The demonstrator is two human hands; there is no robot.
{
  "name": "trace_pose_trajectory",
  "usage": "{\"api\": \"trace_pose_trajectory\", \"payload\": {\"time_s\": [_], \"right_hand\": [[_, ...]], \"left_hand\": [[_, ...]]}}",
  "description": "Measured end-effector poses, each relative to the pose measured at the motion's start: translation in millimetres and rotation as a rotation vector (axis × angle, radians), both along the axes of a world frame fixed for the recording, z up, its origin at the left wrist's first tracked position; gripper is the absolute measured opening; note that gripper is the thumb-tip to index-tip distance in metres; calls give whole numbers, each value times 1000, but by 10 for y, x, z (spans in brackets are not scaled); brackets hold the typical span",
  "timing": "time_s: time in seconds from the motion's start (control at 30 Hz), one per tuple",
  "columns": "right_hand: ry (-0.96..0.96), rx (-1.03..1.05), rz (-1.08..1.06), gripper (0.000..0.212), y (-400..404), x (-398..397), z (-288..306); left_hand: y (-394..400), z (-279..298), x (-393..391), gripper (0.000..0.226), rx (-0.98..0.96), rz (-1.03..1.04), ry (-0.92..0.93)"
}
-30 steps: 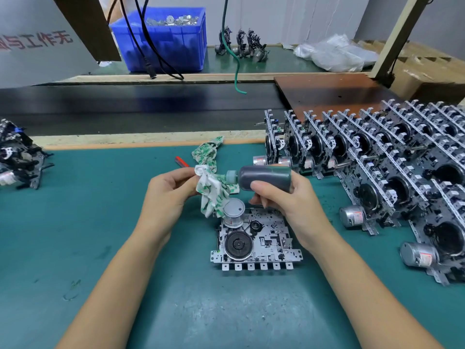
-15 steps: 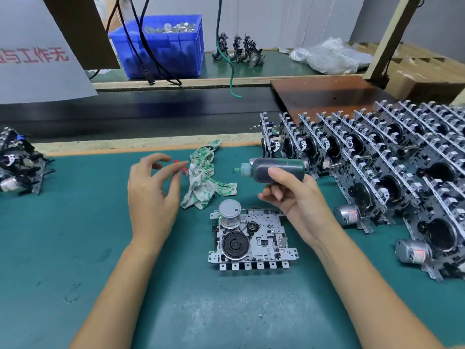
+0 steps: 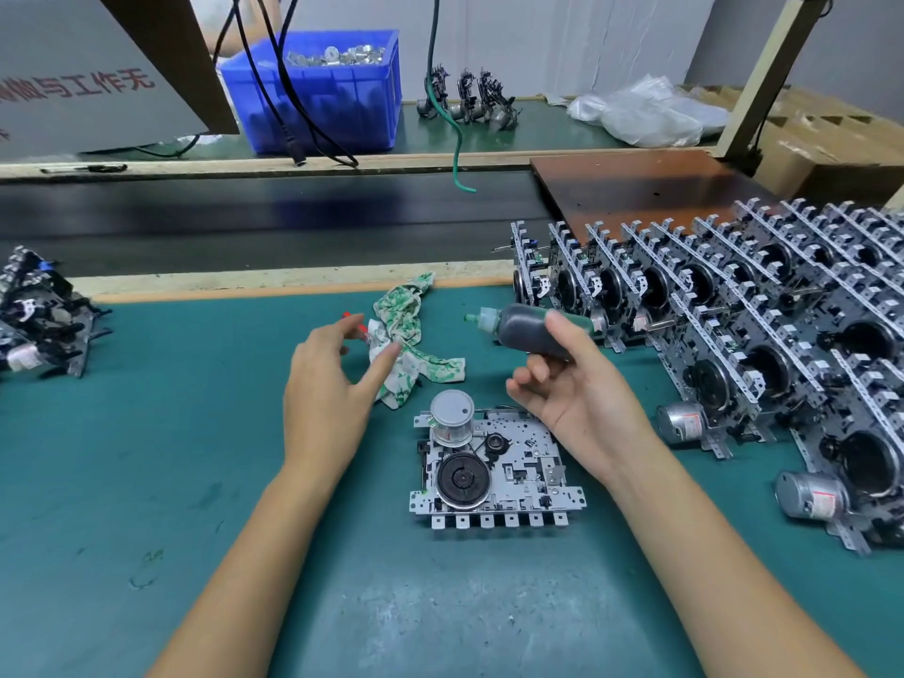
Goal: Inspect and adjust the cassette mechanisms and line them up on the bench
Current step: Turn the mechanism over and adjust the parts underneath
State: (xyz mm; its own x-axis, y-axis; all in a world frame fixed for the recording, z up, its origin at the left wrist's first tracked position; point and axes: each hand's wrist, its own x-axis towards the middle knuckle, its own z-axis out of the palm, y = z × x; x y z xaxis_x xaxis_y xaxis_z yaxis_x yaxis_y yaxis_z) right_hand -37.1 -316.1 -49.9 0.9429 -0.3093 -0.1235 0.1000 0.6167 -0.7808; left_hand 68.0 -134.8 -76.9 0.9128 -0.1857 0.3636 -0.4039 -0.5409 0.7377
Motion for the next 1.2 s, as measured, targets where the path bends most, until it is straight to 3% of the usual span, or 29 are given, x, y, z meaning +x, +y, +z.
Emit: {"api": "trace_pose_trajectory", "payload": {"time_s": [0.1, 0.23, 0.33, 0.5, 0.77, 1.2], "right_hand": [[26, 87, 10, 51, 0, 17, 2], [37, 96, 25, 48, 18, 23, -3], [43, 94, 32, 46, 25, 20, 4], [42, 80, 32, 43, 43, 7, 36], [-1, 0, 55, 36, 85, -5, 55], [63, -39, 66, 51, 104, -5, 39]], "left_hand": [[-98, -61, 17, 39, 5, 51, 111], [-111, -35, 22, 3, -113, 52, 164], [-69, 4, 1, 24, -316, -35, 253], [-88, 124, -76, 28, -596, -189, 430], [-109, 115, -122, 11, -716, -309, 564], [-113, 165, -153, 4, -837, -312, 568]]}}
